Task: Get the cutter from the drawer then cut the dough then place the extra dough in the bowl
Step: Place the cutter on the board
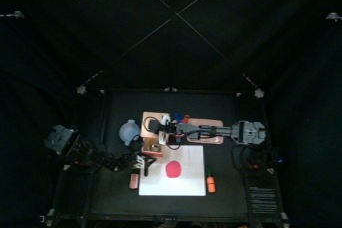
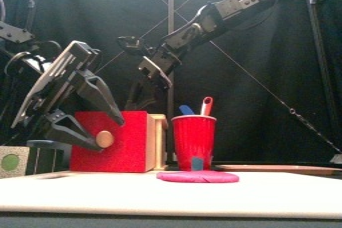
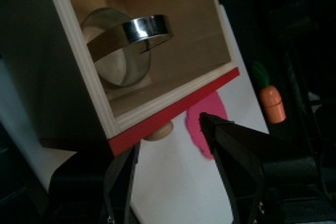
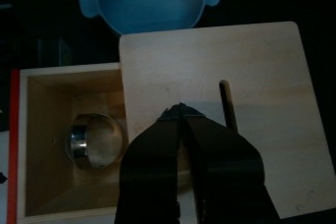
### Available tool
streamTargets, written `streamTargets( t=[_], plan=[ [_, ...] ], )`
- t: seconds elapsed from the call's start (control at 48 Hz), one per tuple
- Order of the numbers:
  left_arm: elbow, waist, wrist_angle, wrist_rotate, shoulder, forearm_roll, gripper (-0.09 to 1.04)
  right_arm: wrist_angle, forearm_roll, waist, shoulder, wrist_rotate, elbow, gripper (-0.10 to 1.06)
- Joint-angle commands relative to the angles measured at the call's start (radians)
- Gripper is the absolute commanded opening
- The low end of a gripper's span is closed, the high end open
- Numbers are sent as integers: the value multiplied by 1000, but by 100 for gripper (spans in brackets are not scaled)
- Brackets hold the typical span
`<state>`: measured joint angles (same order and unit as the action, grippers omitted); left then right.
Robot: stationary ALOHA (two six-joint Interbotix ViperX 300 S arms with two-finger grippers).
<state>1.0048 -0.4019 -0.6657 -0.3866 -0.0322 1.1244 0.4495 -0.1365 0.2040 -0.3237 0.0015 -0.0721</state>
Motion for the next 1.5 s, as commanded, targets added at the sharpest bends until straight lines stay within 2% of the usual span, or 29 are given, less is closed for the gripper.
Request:
streamTargets(
  t=[0.021,0.354,0.688,0.896,1.208,1.5],
  plan=[
    [-20,3,37,0,15,-2,85,11,3,2,17,0,6,5],
    [-31,5,55,0,29,-2,85,8,2,2,15,-2,5,5],
    [44,5,160,-2,118,5,85,11,0,2,17,-2,5,5],
    [71,3,164,9,179,-14,85,11,0,2,17,-2,8,5],
    [104,-2,187,121,321,-302,83,11,-2,-5,17,0,43,5],
    [167,32,132,247,383,-443,83,49,8,-28,32,3,92,5]
  ],
)
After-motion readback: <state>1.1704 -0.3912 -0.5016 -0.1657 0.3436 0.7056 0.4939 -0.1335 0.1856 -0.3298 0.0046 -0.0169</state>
